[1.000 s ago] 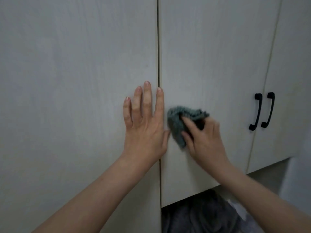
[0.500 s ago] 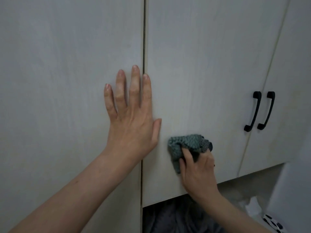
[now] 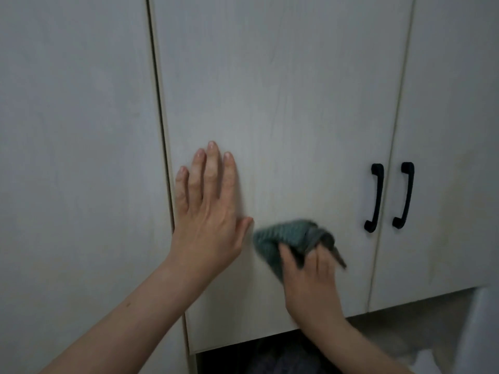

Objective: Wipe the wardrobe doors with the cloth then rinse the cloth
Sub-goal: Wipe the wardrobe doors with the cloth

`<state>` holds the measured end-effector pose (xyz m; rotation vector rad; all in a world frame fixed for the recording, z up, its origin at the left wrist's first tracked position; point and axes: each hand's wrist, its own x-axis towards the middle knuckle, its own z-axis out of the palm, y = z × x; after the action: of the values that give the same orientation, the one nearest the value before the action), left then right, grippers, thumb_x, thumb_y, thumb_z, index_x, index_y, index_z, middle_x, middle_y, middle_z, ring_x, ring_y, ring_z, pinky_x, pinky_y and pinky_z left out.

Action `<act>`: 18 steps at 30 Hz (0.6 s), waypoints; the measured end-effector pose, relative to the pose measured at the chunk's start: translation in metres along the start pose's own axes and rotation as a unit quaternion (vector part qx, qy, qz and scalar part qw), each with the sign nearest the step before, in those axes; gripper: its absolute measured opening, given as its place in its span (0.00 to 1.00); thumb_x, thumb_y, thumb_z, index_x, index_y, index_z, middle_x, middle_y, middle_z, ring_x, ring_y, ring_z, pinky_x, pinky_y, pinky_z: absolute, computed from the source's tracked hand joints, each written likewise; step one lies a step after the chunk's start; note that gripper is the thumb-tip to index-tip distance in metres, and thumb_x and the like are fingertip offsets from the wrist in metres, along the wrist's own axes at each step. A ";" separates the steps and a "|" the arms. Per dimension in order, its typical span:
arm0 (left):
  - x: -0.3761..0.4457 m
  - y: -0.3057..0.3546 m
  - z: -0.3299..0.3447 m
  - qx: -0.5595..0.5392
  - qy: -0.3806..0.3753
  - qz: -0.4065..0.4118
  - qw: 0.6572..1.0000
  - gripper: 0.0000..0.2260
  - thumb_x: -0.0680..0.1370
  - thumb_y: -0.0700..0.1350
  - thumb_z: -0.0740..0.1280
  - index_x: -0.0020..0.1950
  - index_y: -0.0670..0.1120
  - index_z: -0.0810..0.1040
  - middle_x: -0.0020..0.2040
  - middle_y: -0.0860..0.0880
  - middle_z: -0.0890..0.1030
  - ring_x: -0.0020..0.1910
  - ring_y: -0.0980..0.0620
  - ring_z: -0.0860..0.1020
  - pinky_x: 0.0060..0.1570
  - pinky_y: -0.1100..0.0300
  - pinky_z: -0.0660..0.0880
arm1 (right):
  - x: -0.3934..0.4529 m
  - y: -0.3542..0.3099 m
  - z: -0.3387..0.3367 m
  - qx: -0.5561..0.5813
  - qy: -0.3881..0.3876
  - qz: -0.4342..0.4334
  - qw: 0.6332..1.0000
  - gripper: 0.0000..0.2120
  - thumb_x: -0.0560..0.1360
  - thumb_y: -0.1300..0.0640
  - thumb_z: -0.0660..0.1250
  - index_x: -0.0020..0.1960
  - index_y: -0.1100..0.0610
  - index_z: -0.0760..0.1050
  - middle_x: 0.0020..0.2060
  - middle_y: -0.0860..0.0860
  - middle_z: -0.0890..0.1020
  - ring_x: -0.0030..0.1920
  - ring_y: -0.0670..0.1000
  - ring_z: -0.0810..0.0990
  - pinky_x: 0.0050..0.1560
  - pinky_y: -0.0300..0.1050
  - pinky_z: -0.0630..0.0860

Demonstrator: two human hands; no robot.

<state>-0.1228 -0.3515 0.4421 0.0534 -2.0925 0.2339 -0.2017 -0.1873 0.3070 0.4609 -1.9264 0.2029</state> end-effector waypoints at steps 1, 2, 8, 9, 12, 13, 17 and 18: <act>0.000 0.004 0.001 0.002 -0.005 0.004 1.000 0.48 0.71 0.56 0.72 0.80 0.38 0.49 0.80 0.36 0.45 0.79 0.38 0.42 0.76 0.39 0.45 | -0.015 0.004 0.006 -0.007 -0.015 -0.025 1.000 0.28 0.70 0.60 0.55 0.71 0.53 0.60 0.57 0.63 0.66 0.59 0.66 0.66 0.59 0.65 0.67; 0.000 0.009 0.001 0.004 -0.009 0.008 1.000 0.48 0.71 0.56 0.72 0.80 0.38 0.49 0.80 0.36 0.45 0.79 0.38 0.42 0.76 0.39 0.45 | -0.018 0.011 0.007 -0.004 -0.024 -0.043 0.999 0.28 0.69 0.59 0.54 0.69 0.53 0.62 0.57 0.63 0.67 0.60 0.66 0.66 0.60 0.65 0.65; 0.019 0.045 0.005 -0.003 -0.025 0.037 0.999 0.48 0.70 0.55 0.72 0.80 0.39 0.49 0.80 0.38 0.47 0.79 0.39 0.43 0.76 0.41 0.45 | 0.096 0.067 -0.031 0.031 0.015 0.062 0.998 0.31 0.72 0.65 0.65 0.73 0.57 0.62 0.65 0.67 0.68 0.67 0.70 0.64 0.64 0.67 0.67; 0.023 0.053 0.005 -0.006 -0.028 0.044 0.999 0.48 0.70 0.55 0.72 0.80 0.39 0.49 0.80 0.39 0.47 0.79 0.40 0.43 0.76 0.41 0.45 | 0.112 0.075 -0.039 0.040 0.031 0.082 0.995 0.30 0.74 0.65 0.65 0.74 0.58 0.62 0.64 0.67 0.68 0.67 0.70 0.65 0.64 0.65 0.68; 0.032 0.071 0.005 -0.018 -0.027 0.067 0.997 0.45 0.71 0.53 0.71 0.80 0.41 0.50 0.80 0.39 0.48 0.79 0.40 0.45 0.76 0.41 0.45 | 0.111 0.081 -0.042 0.044 0.055 0.066 0.995 0.29 0.74 0.64 0.65 0.74 0.57 0.64 0.64 0.66 0.69 0.65 0.68 0.68 0.62 0.62 0.70; 0.034 0.079 0.005 -0.024 -0.023 0.077 0.996 0.43 0.72 0.53 0.70 0.80 0.41 0.52 0.80 0.39 0.49 0.79 0.40 0.46 0.76 0.42 0.46 | 0.091 0.082 -0.036 0.040 0.049 0.054 0.997 0.30 0.73 0.63 0.66 0.73 0.56 0.64 0.64 0.65 0.68 0.64 0.67 0.68 0.61 0.61 0.72; 0.038 0.105 0.007 -0.049 -0.040 0.107 0.992 0.41 0.75 0.53 0.67 0.80 0.42 0.49 0.80 0.40 0.48 0.79 0.41 0.44 0.76 0.44 0.43 | -0.010 0.092 0.002 0.013 -0.002 0.033 0.999 0.27 0.70 0.60 0.56 0.70 0.56 0.64 0.56 0.61 0.68 0.56 0.64 0.68 0.54 0.61 0.77; 0.039 0.112 0.008 -0.052 -0.047 0.114 0.991 0.42 0.75 0.54 0.67 0.80 0.42 0.47 0.80 0.41 0.46 0.79 0.42 0.43 0.76 0.44 0.42 | -0.032 0.100 0.007 0.007 -0.018 0.045 0.999 0.26 0.70 0.60 0.54 0.69 0.56 0.64 0.54 0.61 0.68 0.54 0.64 0.68 0.52 0.61 0.78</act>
<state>-0.1648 -0.2411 0.4554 -0.2428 -2.2019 0.2642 -0.2382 -0.0920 0.2820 0.3892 -1.9835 0.2689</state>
